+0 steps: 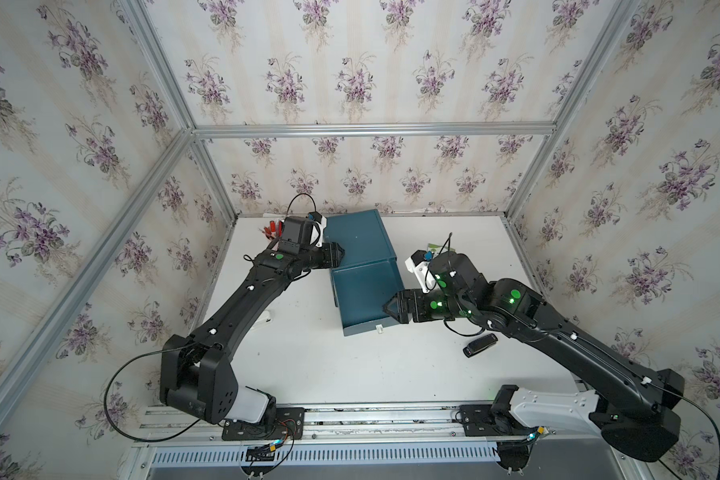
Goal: Take the seed bags out of the drawer
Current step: Close the drawer in the storage box.
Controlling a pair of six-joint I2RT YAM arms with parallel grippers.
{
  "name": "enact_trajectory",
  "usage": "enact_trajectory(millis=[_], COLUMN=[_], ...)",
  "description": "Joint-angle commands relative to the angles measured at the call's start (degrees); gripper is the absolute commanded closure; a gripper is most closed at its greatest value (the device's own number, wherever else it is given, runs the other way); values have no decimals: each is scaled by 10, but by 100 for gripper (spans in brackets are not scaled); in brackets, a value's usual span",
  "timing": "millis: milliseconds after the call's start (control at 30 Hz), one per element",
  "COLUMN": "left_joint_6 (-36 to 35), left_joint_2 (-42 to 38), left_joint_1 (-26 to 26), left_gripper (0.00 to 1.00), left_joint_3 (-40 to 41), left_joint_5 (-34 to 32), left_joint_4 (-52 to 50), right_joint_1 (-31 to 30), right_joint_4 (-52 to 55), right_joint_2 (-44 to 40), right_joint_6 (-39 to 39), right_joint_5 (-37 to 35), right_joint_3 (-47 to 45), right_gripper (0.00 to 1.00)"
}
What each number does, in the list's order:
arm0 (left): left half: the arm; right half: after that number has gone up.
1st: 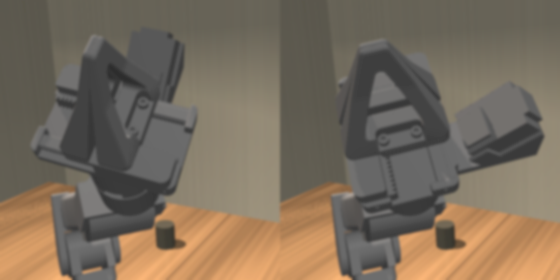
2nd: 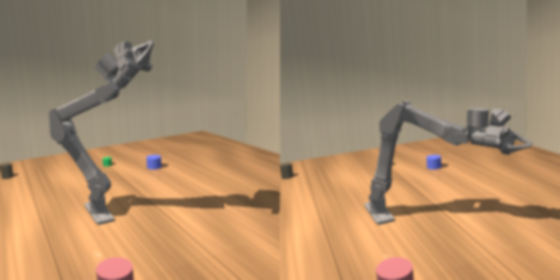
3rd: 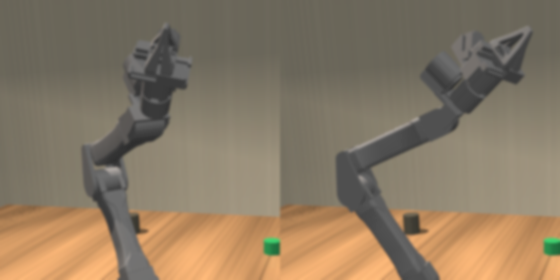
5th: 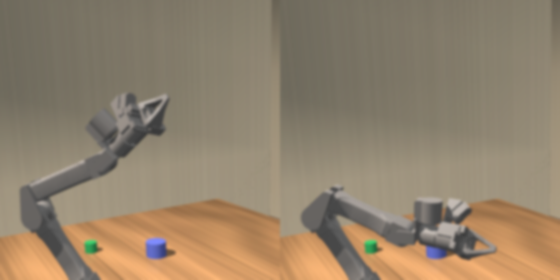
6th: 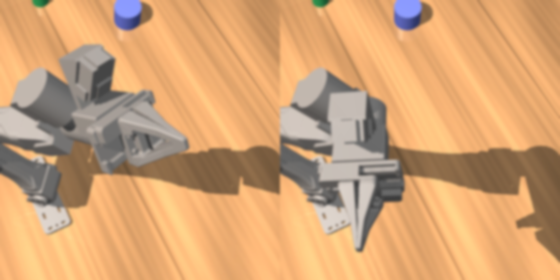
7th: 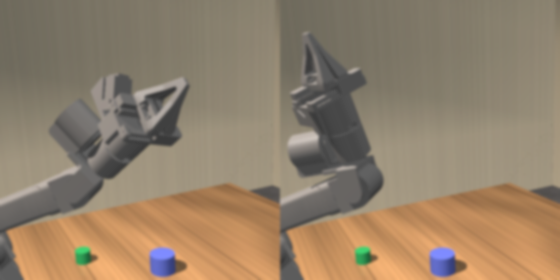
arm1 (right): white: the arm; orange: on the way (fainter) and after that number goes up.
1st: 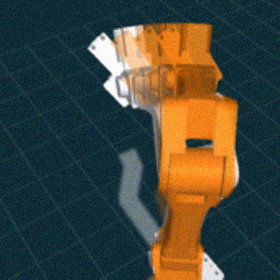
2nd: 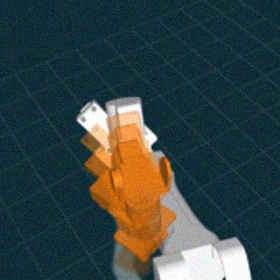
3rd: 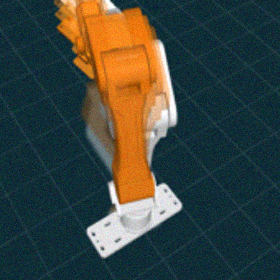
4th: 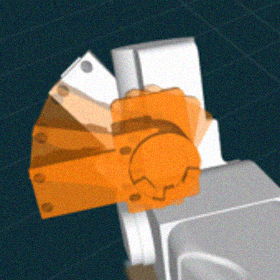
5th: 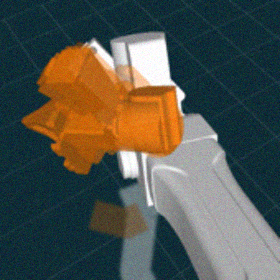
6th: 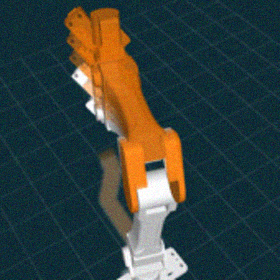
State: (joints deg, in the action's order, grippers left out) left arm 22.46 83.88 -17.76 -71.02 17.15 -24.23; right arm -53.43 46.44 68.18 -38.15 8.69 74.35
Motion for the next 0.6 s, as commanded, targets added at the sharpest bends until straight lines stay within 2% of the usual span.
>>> enact_trajectory(millis=[0, 300, 567], left_joint_6=[-19, -20, -21], left_joint_2=[7, 4, 4], left_joint_1=[-1, -1, -1], left_gripper=[38, 38, 38], left_joint_3=[7, 4, 3], left_joint_5=[-15, -14, -16], left_joint_4=[-96, -100, -102], right_joint_1=[-31, -124, -186], right_joint_4=[-7, -61, -89], right_joint_2=[0, 0, 39], right_joint_6=[-42, -100, -107], right_joint_5=[-37, -98, -209], right_joint_3=[-12, -80, -96], right_gripper=[8, 11, 14])
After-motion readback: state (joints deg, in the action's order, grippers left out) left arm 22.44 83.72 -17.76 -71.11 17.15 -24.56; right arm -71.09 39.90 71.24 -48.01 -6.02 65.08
